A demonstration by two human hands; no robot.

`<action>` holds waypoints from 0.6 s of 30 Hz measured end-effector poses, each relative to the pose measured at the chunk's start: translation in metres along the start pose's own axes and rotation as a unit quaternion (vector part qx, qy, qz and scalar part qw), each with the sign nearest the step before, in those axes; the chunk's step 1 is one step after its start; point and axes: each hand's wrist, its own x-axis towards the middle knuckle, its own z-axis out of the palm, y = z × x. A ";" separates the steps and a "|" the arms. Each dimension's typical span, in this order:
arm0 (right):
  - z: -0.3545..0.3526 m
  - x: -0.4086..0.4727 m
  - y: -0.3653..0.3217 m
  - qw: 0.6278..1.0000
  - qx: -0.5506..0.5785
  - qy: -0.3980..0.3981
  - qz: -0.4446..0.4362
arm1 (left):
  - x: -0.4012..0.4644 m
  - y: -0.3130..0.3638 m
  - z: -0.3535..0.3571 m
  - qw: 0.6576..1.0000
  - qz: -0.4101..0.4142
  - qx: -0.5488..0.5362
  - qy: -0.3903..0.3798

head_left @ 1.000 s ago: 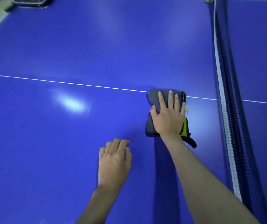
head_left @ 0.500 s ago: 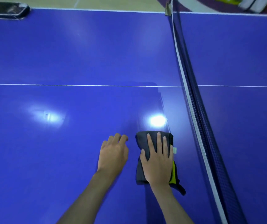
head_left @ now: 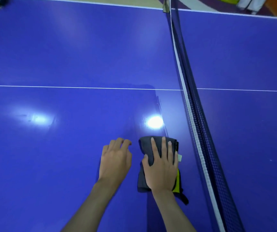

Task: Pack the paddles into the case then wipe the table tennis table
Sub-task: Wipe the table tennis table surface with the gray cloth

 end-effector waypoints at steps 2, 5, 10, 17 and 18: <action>0.003 0.037 0.000 1.000 -0.003 0.003 0.000 | 0.009 0.006 0.006 1.000 -0.006 -0.007 0.014; 0.006 0.093 0.000 1.000 0.007 0.013 0.002 | 0.023 0.016 0.015 0.999 -0.015 -0.016 0.034; 0.011 0.181 0.000 0.999 0.022 0.023 -0.006 | 0.041 0.029 0.035 0.997 -0.048 -0.034 0.043; 0.011 0.269 0.005 0.998 0.037 -0.003 -0.046 | 0.053 0.045 0.044 0.997 -0.056 -0.032 0.042; 0.010 0.273 0.006 0.998 0.037 -0.004 -0.054 | 0.054 0.046 0.043 0.997 -0.055 -0.031 0.035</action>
